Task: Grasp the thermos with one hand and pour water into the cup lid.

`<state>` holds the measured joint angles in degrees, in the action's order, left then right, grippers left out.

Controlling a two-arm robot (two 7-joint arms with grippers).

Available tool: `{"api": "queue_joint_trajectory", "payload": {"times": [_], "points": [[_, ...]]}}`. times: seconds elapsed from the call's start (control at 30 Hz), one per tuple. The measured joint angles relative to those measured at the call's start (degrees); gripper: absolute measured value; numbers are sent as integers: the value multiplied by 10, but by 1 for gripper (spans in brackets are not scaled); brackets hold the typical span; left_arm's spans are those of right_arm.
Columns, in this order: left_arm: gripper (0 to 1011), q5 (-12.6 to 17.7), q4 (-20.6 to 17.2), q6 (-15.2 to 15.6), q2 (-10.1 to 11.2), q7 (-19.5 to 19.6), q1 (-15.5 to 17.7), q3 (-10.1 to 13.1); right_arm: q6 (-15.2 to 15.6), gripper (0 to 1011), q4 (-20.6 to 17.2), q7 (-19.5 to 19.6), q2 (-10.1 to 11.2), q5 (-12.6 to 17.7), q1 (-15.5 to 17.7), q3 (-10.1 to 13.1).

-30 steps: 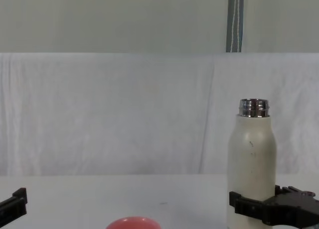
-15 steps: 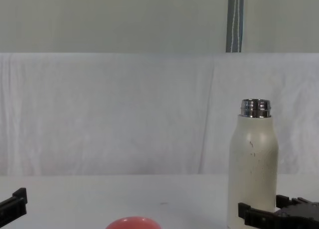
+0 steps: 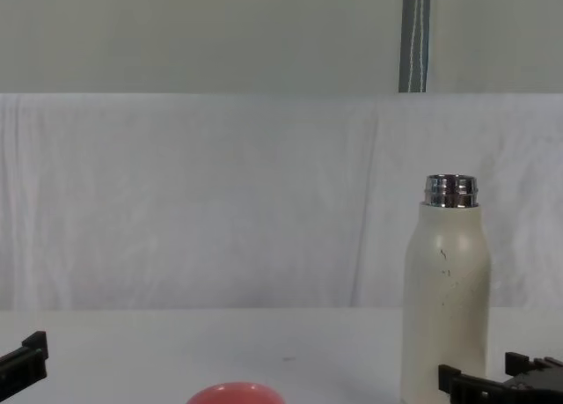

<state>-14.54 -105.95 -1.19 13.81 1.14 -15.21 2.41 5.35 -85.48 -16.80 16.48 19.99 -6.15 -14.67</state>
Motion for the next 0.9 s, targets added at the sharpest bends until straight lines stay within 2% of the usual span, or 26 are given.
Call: {"api": "queue_joint_trajectory", "payload": {"times": [0.23,0.43,0.7,0.9], "points": [[1001,0,0,0,0,0,0,0,-4,1001,-16,4,6,7,18,8],[1001,0,0,0,0,0,0,0,-19,1001,-40,13,15,7,42,17],[1001,0,0,0,0,0,0,0,-58,1001,-64,27,16,-8,73,30],[1001,0,0,0,0,0,0,0,-90,1001,-74,39,6,-22,91,43]]}}
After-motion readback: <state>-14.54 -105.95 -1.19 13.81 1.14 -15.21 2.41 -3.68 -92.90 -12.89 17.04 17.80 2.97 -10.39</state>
